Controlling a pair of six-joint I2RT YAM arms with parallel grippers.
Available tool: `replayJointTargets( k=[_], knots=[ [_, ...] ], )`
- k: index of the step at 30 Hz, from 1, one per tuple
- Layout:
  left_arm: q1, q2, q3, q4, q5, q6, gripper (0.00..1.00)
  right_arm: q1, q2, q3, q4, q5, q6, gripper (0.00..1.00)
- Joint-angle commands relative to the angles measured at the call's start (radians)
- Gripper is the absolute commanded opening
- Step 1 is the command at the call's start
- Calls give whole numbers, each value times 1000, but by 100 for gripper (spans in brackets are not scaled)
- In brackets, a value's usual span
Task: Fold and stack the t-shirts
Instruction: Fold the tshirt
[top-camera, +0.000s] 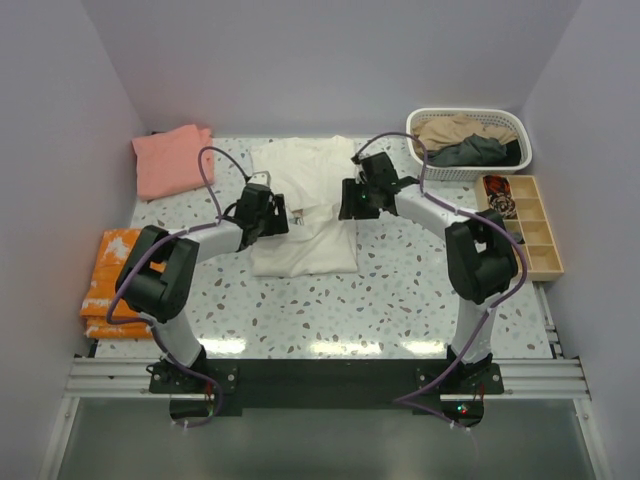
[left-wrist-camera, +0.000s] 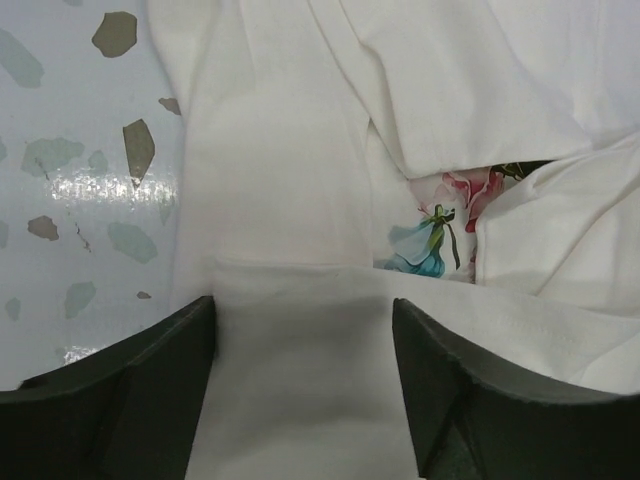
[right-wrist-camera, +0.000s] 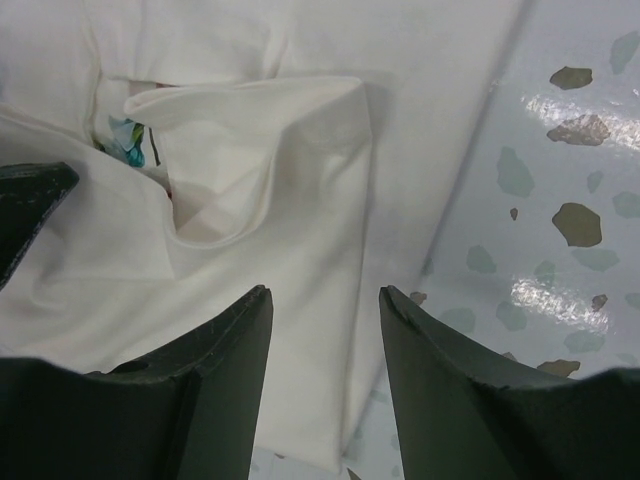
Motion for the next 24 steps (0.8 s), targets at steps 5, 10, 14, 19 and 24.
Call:
replayJointTargets(
  k=[5, 10, 14, 19, 24],
  knots=[
    [9, 12, 12, 104, 2, 37, 16, -5, 6, -58, 15, -34, -21, 48],
    [10, 9, 27, 97, 2, 43, 0, -3, 3, -134, 58, -149, -4, 46],
    [12, -5, 30, 91, -6, 45, 0, -2, -25, -200, 77, -163, -9, 46],
    [17, -13, 32, 91, -3, 43, 0, -3, -46, -253, 93, -183, -9, 43],
    [18, -14, 29, 89, -1, 39, 0, -3, -89, -285, 110, -197, -9, 32]
  ],
)
